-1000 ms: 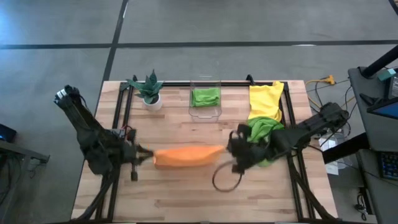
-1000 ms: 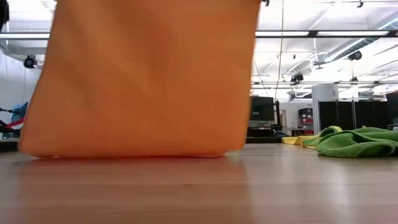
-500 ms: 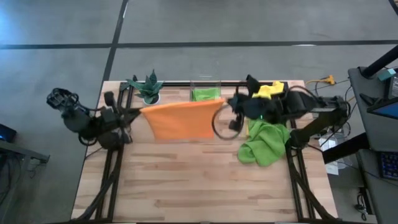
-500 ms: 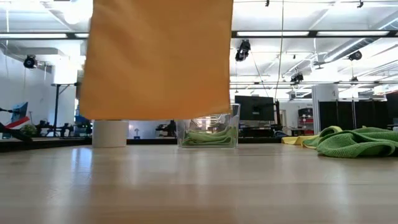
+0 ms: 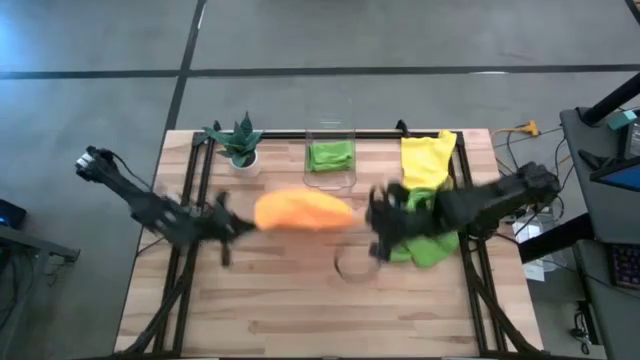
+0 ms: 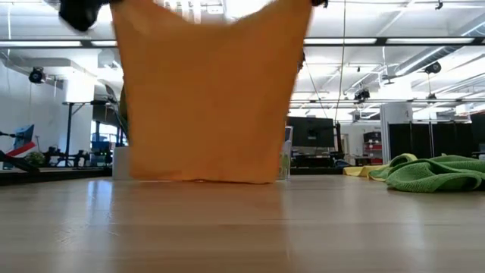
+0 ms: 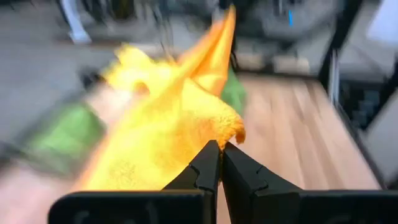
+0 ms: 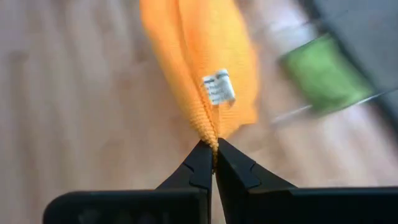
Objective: Fold microfiber towels
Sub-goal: Fold the orange towel
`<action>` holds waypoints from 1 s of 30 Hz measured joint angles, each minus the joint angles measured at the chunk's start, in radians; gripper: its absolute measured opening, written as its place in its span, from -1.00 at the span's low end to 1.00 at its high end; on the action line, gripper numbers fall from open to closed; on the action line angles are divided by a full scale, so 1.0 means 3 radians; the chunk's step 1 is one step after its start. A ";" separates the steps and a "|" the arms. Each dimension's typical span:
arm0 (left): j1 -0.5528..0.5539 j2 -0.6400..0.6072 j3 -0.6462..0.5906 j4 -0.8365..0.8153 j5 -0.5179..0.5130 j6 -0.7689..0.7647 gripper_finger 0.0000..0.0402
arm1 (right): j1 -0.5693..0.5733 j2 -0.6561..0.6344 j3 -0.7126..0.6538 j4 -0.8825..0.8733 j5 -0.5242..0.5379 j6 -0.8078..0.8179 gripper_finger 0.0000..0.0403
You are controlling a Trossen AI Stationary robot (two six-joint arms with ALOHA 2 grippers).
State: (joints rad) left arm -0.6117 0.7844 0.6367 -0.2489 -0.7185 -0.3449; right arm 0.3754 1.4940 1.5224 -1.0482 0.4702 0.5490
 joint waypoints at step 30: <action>0.1583 -0.0641 0.0157 0.0924 0.1283 0.1587 -1.00 | -0.0427 -0.0205 0.0553 -0.0036 0.1009 -0.0916 -0.96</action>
State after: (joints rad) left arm -0.1367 0.5921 0.6839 0.0282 -0.3335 0.1313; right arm 0.2473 1.4325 1.6883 -1.0590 0.7728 0.2741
